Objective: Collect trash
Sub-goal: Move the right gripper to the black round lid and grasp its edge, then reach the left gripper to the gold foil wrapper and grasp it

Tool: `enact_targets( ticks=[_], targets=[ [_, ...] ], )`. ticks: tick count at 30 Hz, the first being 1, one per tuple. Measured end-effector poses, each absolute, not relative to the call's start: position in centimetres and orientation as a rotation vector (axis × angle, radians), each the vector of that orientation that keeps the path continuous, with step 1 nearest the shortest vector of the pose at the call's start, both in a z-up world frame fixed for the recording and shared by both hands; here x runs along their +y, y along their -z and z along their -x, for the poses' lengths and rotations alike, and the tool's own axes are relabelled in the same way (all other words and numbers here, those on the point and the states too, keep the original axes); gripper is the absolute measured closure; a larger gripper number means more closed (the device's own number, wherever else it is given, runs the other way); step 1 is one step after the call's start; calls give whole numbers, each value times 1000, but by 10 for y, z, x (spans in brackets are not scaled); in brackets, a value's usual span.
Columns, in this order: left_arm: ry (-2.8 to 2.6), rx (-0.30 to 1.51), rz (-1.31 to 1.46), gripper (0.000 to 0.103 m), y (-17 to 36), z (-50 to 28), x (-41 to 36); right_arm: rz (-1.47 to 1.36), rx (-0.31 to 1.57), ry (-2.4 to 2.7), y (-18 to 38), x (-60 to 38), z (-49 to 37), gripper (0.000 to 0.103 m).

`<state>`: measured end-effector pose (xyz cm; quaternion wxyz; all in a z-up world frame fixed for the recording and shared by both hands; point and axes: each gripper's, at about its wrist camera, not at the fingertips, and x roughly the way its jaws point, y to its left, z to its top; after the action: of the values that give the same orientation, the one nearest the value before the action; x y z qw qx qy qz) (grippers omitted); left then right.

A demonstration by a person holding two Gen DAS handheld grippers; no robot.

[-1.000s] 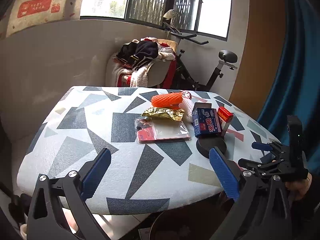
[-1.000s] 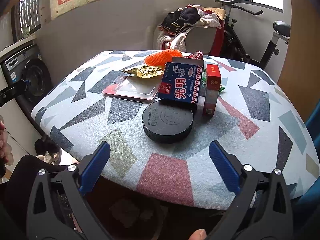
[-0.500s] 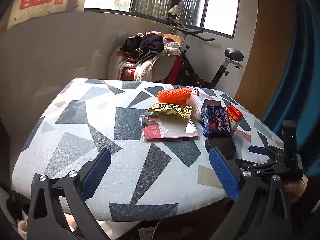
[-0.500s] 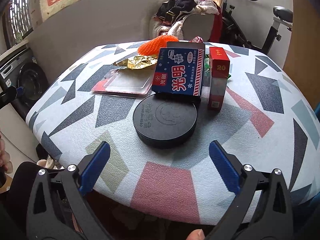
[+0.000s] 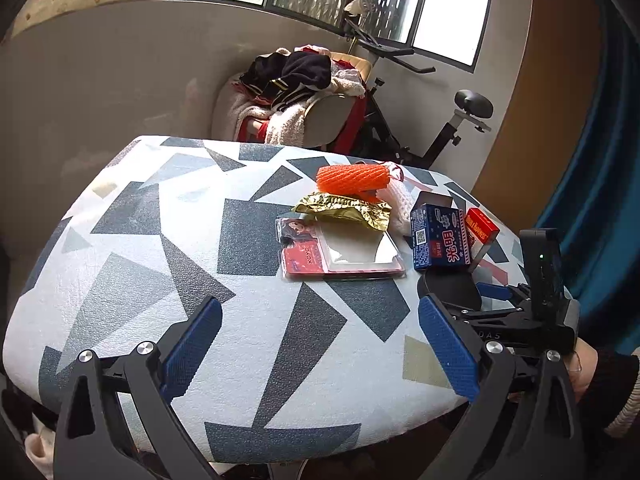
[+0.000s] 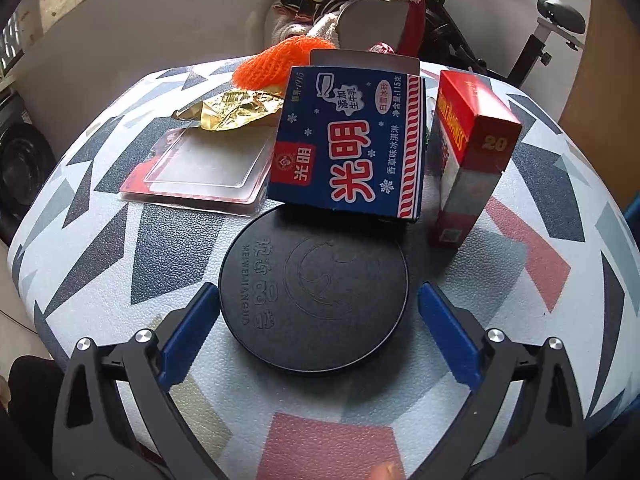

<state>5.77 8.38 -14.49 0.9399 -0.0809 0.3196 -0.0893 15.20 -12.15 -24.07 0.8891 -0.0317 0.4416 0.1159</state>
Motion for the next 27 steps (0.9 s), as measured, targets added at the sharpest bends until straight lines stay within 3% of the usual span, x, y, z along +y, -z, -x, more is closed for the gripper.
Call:
enact_targets(
  ticks=[3, 27],
  targets=[
    [192, 657, 168, 7, 145, -63, 82, 100, 925, -245, 243, -116, -156, 11],
    [203, 658, 180, 7, 126, -60, 71, 92, 854, -432, 201, -126, -99, 11]
  ],
)
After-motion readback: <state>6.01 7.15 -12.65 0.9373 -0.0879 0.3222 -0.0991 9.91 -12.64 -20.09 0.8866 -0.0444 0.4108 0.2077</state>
